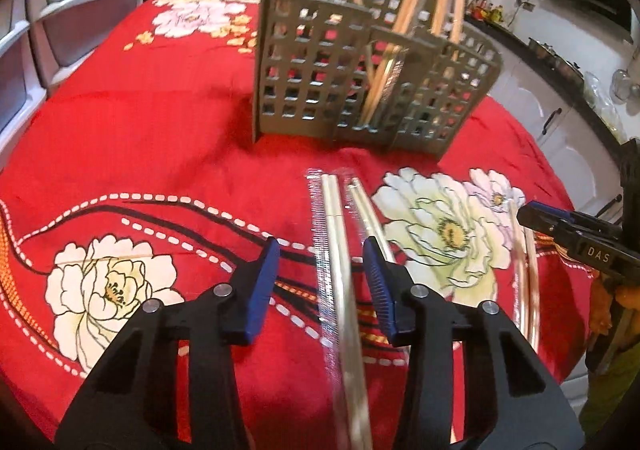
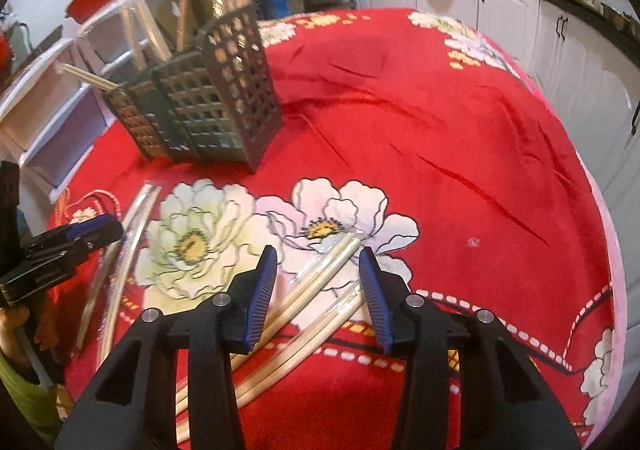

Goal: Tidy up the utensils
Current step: 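Move both open tools back down to the remaining sleeved chopsticks, then close the right tool on a chopstick pair while the left tool grasps another, then lift the chopsticks with the right tool while the left tool carries its pair above the caddy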

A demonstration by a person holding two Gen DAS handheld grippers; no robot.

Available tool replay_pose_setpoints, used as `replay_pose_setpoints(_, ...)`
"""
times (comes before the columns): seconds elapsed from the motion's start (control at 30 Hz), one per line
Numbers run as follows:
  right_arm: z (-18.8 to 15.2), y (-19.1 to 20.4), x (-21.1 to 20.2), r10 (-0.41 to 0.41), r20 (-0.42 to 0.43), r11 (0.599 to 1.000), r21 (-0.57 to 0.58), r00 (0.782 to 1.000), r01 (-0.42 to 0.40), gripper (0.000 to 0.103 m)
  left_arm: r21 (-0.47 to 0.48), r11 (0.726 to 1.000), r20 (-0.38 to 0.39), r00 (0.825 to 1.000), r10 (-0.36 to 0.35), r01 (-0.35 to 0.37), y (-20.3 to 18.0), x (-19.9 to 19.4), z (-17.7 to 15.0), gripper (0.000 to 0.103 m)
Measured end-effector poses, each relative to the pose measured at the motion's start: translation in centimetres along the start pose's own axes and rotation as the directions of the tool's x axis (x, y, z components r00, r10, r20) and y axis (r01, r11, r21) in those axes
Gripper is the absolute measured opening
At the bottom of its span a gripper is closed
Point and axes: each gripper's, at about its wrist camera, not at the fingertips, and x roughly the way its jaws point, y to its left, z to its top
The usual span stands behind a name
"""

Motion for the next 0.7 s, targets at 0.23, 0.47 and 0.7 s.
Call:
replay_pose_setpoints(0.23, 1.2, 0.0, 2.2, -0.02, -0.055, 1.0, 0.009, 0.998, 0.02, 0.04, 0.003, 1.0, -0.017, 1.0, 0.018, -0.018, 0.3, 1.1, 0.9, 0.035)
replay_pose_setpoints(0.47, 2.1, 0.2, 3.3, -0.035, -0.046, 0.999, 0.013, 0.998, 0.036, 0.03, 0.018, 0.999, -0.028, 0.999, 0.042, -0.041, 0.0, 2.4, 2.2, 0.035)
replay_pose_setpoints(0.7, 2.7, -0.2, 3.9, -0.031, -0.041, 0.999, 0.022, 0.999, 0.032, 0.019, 0.026, 0.998, -0.031, 0.997, 0.064, -0.063, -0.4, 3.4, 3.2, 0.035)
